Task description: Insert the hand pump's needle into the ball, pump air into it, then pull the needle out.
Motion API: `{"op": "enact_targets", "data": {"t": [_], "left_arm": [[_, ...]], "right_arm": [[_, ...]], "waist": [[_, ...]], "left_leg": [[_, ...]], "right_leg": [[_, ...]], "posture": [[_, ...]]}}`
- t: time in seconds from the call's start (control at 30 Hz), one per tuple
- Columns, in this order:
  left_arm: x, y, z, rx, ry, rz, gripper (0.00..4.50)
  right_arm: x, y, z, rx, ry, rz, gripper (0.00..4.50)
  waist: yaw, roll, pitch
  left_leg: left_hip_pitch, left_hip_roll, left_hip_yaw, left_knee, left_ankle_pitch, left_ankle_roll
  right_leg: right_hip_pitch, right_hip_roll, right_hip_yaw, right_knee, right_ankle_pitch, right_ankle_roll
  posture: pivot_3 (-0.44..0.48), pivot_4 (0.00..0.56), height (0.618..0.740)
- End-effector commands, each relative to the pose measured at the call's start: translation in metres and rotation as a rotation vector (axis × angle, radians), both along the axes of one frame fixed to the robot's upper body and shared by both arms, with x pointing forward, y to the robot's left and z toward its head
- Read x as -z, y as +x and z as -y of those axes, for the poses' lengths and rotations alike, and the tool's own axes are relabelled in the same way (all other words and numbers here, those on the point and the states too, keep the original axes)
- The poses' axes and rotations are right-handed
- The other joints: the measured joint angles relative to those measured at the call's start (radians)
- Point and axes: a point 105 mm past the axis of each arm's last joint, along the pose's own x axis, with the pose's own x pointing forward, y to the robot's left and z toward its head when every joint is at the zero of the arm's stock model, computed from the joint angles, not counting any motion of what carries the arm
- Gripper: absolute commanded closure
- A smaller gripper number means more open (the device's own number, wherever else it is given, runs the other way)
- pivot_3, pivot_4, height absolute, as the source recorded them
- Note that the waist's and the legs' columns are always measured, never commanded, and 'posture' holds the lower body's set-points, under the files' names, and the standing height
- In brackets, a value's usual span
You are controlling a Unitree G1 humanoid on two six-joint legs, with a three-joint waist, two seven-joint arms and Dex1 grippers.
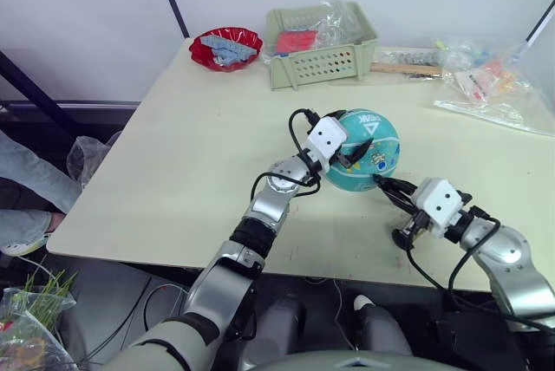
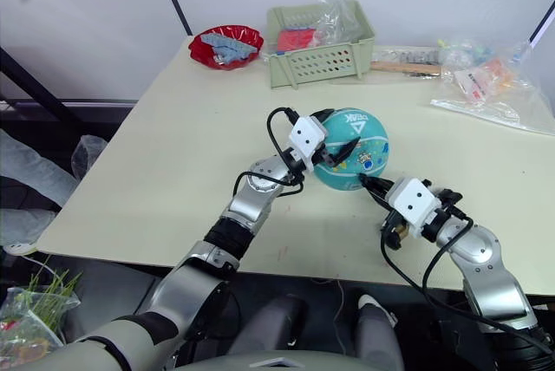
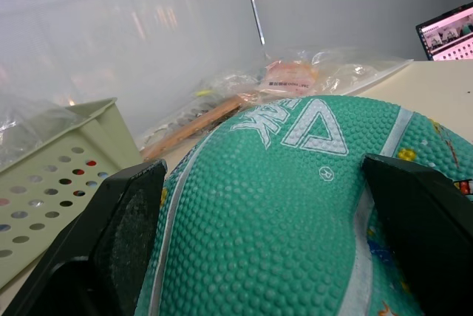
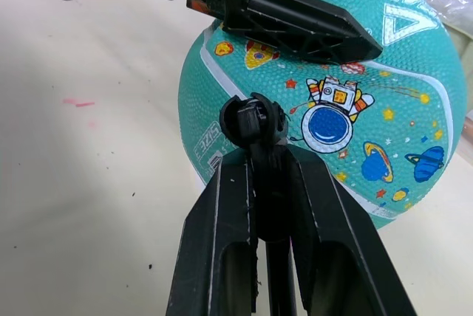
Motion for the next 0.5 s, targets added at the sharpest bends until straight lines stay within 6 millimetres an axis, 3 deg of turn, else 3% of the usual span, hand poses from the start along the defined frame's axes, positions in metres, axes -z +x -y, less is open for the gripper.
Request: {"op": "enact_targets", "data": {"t": [0.03, 0.27, 0.5], "left_arm": [[0.107, -0.009, -0.034, -0.106, 0.205, -0.328, 0.0], [0.102, -0.006, -0.033, -0.096, 0.186, -0.322, 0.0], [0.078, -0.002, -0.028, -0.066, 0.119, -0.268, 0.0]], "right_arm": [[-0.055, -0.017, -0.013, -0.093, 0.063, 0.215, 4.44], [-0.054, -0.015, -0.01, -0.084, 0.07, 0.21, 4.44], [-0.051, -0.007, -0.006, -0.044, 0.097, 0.207, 4.44]], "waist": [[-0.001, 0.0, 0.0], [-0.029, -0.006, -0.021], [-0.031, -0.002, -0.024]], "left_leg": [[0.0, 0.0, 0.0, 0.0, 0.0, 0.0], [0.008, 0.001, 0.0, -0.001, -0.003, -0.005], [0.009, 0.001, 0.0, -0.003, -0.003, -0.005]], "right_leg": [[0.0, 0.0, 0.0, 0.0, 0.0, 0.0], [0.006, 0.0, 0.001, 0.0, -0.002, -0.003], [0.007, -0.001, 0.001, 0.0, -0.002, -0.003]], "posture": [[0.0, 0.15, 0.74], [0.0, 0.15, 0.74], [0.0, 0.15, 0.74]]}}
